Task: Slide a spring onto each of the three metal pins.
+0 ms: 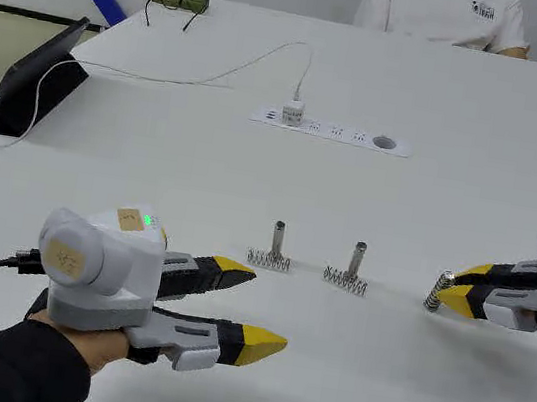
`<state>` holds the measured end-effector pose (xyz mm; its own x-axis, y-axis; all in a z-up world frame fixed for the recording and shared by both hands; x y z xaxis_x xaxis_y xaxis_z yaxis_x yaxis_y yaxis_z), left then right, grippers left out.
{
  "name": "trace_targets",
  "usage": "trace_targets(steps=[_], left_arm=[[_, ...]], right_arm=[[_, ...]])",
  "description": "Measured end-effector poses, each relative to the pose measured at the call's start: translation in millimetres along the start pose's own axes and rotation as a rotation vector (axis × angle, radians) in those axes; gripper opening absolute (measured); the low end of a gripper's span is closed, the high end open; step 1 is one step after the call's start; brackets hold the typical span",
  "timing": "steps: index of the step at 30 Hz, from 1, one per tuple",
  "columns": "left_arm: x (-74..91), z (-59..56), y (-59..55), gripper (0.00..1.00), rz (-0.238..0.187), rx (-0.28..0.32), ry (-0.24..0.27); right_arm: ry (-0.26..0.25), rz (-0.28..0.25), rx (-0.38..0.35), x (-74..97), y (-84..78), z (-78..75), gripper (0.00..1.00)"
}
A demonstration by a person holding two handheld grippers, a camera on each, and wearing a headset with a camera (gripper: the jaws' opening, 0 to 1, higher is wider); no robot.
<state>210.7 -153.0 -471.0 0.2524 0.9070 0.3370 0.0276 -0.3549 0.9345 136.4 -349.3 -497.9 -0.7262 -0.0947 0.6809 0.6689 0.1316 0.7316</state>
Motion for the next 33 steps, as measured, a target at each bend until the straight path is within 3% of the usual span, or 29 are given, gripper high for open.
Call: trace_targets(steps=[16,26,33], left_arm=[[-4.4,-2.9,5.3,0.51,-0.007,-0.021,-0.035],[-4.6,-1.2,8.8,0.51,-0.015,-0.030,-0.043],[-4.6,-1.0,8.9,0.51,-0.018,-0.029,-0.042]], right_arm=[[0.001,0.011,-0.026,5.8,-12.5,25.5,0.17],[0.015,0.008,-0.017,1.4,-7.2,39.7,0.17],[0.046,-0.006,0.003,-12.4,4.4,51.6,0.17]])
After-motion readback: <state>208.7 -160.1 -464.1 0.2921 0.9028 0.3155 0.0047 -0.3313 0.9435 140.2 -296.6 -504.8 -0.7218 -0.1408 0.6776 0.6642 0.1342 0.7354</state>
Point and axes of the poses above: the centre of the closed fingertips' face, and the gripper's own axes: x roughly backward along the fingers, z roughly to its left, y roughly out of its top, the point moved 1 cm from there along x, roughly backward along the fingers
